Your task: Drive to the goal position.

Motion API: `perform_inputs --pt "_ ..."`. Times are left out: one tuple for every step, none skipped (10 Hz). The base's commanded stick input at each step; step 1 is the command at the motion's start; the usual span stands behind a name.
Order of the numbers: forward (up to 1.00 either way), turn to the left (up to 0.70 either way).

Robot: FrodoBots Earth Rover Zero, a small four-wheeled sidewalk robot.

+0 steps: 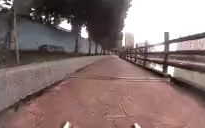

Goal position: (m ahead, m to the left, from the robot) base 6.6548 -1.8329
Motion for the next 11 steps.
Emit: perform_inputs --pt "0.70 -0.20" --pt "0.70 -0.10" --pt "0.70 0.00" --pt "0.70 0.00" --pt "0.70 0.00" --pt "0.70 0.00" --pt "0.70 0.00" --pt "0.70 0.00" --pt "0.70 0.00" --pt "0.70 0.00" --pt "0.70 0.00"
